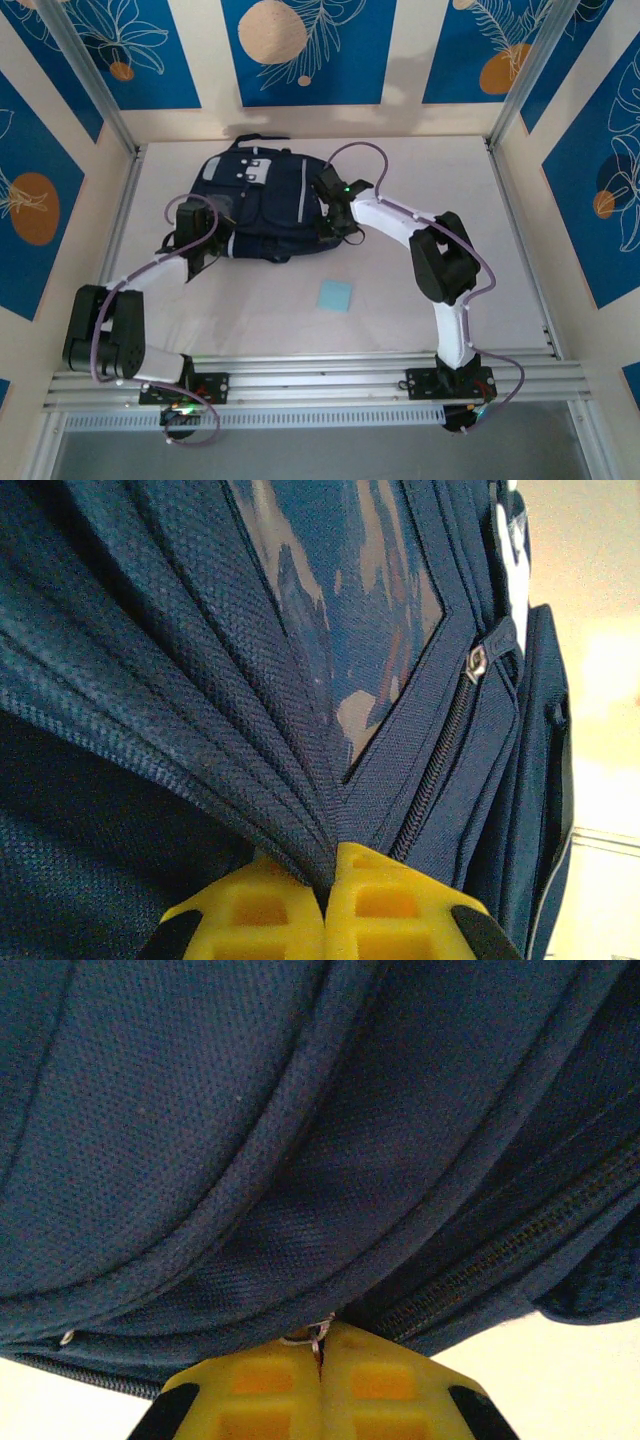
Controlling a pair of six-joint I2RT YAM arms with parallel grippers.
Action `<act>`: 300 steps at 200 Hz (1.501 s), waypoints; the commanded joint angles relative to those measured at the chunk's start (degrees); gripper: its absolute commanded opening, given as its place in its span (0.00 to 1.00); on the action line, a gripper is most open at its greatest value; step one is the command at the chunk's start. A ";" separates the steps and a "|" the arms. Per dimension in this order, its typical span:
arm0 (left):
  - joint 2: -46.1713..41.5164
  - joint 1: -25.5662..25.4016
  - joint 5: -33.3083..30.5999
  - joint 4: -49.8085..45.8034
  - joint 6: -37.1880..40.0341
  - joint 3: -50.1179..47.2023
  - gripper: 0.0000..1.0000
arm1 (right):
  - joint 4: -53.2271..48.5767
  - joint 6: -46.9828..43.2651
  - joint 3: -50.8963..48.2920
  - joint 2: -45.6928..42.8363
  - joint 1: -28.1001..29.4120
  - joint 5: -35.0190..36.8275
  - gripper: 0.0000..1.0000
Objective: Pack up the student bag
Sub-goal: Zip the student bag at the top-center of the table.
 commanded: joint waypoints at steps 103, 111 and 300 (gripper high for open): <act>13.19 7.68 10.37 -1.95 10.73 21.59 0.51 | -4.57 -1.24 21.39 8.34 13.48 -21.34 0.00; 11.47 7.66 11.18 -4.42 10.94 20.95 0.54 | -3.69 -0.65 22.37 8.78 13.38 -23.27 0.00; -0.29 -2.49 6.57 -0.77 3.97 0.03 0.00 | 0.33 10.57 9.67 5.40 12.65 -32.32 0.00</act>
